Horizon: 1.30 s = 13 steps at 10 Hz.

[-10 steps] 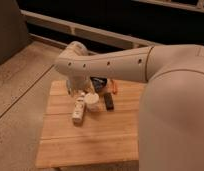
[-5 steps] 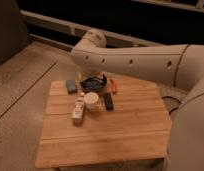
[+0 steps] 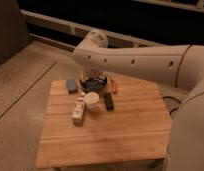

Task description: Place the pepper on the white sponge

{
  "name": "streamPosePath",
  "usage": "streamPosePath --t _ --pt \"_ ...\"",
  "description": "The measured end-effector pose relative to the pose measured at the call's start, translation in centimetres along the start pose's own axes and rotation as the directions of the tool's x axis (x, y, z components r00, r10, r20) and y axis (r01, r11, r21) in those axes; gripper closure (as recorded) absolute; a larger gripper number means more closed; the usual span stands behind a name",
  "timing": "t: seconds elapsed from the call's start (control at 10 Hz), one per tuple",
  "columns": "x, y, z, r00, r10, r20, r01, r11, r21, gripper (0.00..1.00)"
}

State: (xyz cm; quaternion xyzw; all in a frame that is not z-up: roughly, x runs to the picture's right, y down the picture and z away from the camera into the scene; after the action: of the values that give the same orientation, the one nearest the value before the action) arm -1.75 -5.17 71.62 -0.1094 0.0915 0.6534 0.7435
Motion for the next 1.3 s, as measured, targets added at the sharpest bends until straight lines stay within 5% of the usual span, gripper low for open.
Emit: streamPosePath --t 0.2,0.7,0.9,1.3 --pt "0.1 -2.5 1.0 1.000 0.028 -0.007 -0.028 1.000 0.013 0.35" --pt "-2.4 -10.7 0.5 0.992 0.074 0.097 -0.066 0.994 -0.085 0.35" --pt "-2.7 -14.2 0.4 0.990 0.088 0.115 -0.079 0.994 -0.082 0.35" --pt "-2.4 -14.4 0.7 0.990 0.092 0.104 -0.085 0.994 -0.073 0.35"
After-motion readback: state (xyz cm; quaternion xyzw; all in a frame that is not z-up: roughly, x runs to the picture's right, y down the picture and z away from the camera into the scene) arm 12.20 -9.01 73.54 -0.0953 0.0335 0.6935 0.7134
